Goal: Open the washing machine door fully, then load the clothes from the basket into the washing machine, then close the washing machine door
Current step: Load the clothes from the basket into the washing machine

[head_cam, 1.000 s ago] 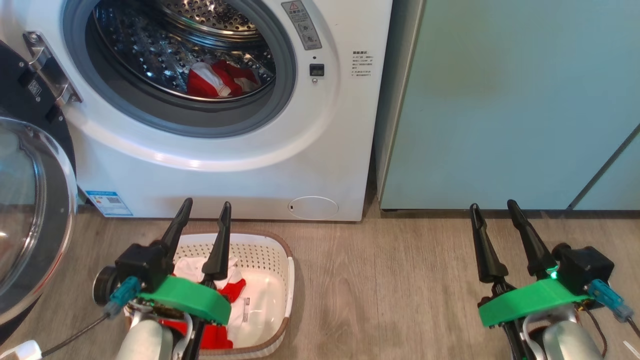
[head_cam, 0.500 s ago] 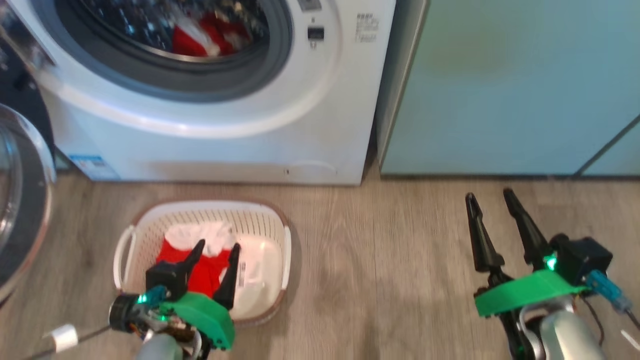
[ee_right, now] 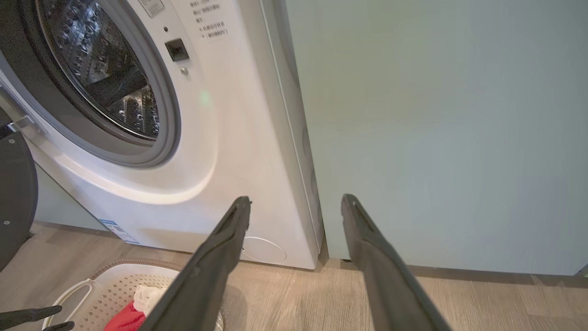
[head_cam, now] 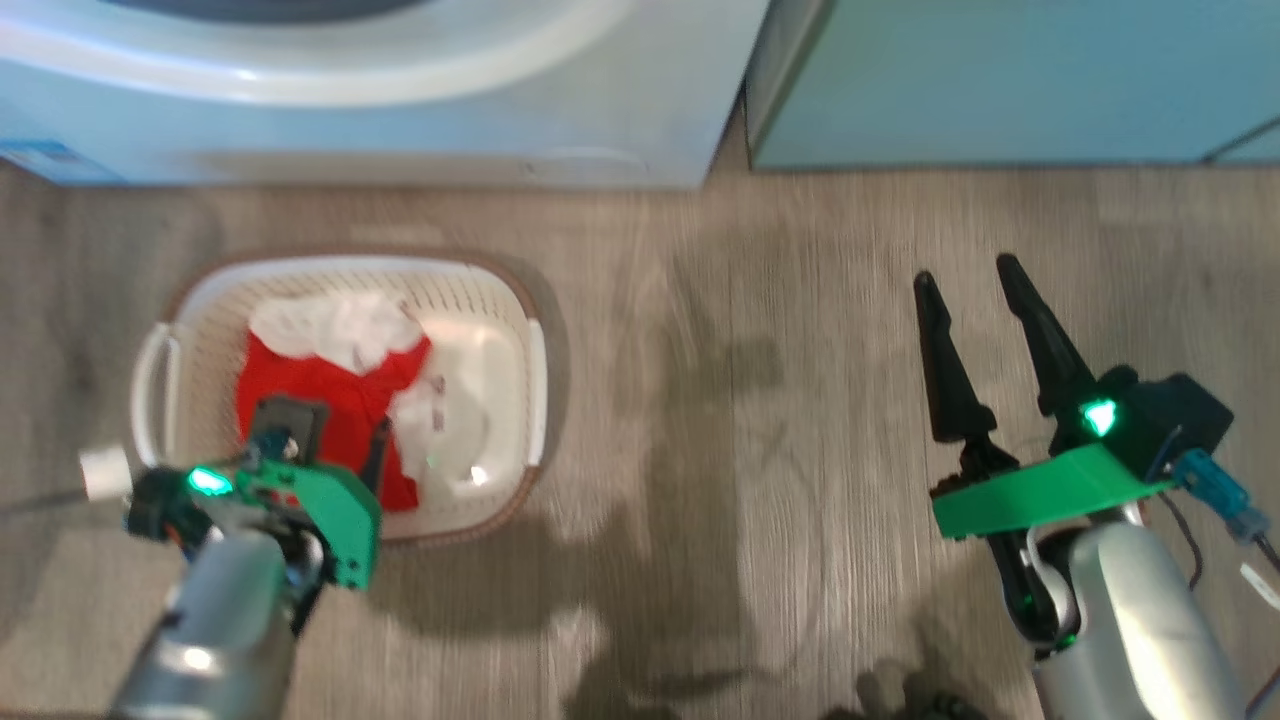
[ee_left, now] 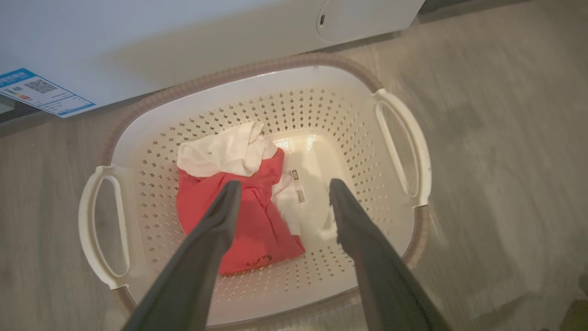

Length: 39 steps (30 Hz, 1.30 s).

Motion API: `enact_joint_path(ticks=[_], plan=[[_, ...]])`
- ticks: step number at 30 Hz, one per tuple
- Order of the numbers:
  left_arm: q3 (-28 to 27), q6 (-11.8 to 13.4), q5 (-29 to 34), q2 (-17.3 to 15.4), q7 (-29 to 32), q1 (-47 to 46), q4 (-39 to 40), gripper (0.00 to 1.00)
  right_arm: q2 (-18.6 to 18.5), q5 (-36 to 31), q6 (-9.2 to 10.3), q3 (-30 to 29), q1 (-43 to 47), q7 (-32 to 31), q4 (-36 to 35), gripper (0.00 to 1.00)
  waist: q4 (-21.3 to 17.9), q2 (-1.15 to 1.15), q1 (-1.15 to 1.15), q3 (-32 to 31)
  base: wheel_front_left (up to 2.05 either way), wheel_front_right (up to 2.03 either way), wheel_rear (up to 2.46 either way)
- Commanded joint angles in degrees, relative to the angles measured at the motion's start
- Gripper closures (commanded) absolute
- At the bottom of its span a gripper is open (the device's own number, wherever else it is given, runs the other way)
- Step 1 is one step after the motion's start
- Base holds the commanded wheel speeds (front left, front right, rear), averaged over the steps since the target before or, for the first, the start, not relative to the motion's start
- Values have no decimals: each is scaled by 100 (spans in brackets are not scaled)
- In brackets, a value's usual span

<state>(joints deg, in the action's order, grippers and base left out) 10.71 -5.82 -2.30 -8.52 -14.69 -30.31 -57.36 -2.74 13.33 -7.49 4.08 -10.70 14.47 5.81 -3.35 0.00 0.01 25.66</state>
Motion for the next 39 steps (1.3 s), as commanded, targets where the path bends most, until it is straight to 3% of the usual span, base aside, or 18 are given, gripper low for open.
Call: enact_joint_path(ticks=[1,11,27,39], plan=[[-110,22,68,-241,-30,-164,1,0,-14,-32,0,152,-91,53,-206,0,-171,0,-1,448,0,0,0],[312,-43,440,-727,227,-1503,-1292,0,-14,1,0,163,-423,53,-435,0,-479,0,-1,1539,0,0,0],[556,259,626,-1563,791,-2450,-1617,0,-14,315,0,428,-741,53,-612,0,-979,0,-1,2753,0,0,0],[754,481,753,-2042,1139,-2791,-1644,0,-14,479,0,635,-773,53,-791,0,-1227,0,-1,3260,0,0,0]])
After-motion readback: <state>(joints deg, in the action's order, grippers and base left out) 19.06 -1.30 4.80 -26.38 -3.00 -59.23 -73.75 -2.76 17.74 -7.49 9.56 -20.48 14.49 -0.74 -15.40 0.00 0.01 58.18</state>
